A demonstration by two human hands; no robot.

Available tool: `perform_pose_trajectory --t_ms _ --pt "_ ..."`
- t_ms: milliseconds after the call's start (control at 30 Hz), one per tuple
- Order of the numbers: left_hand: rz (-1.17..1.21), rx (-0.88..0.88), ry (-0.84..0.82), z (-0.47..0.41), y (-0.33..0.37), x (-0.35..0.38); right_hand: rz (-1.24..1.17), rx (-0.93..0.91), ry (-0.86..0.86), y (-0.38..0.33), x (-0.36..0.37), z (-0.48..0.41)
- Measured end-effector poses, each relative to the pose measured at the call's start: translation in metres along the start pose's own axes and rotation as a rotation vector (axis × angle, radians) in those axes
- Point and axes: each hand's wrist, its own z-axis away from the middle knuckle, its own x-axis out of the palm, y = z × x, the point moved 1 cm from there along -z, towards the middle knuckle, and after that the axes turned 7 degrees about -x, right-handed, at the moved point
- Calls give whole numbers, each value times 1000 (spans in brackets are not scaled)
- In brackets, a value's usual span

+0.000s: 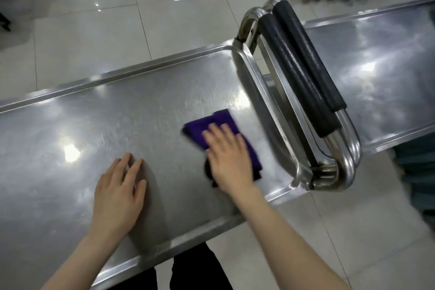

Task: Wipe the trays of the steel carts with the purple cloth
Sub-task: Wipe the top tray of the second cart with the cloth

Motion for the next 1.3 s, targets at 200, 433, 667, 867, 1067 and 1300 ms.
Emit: perform_pose_trajectory --t_ms 200,433,667,867,1067,1300 --pt "21 42 -31 18 13 9 57 439 61 82 -32 52" --pt "-60 36 -77 64 -31 9 -35 -43 28 -133 41 74" --pt "-50 -17 -11 126 -103 -3 5 -99 -33 -98 31 78" --pt "1 -102 98 177 -164 -17 -1 404 79 -80 21 90" --pt "96 -197 60 224 -215 -13 -49 -148 -55 -289 81 98" --pt "28 -96 84 223 -231 -29 -89 -393 -135 -297 78 94"
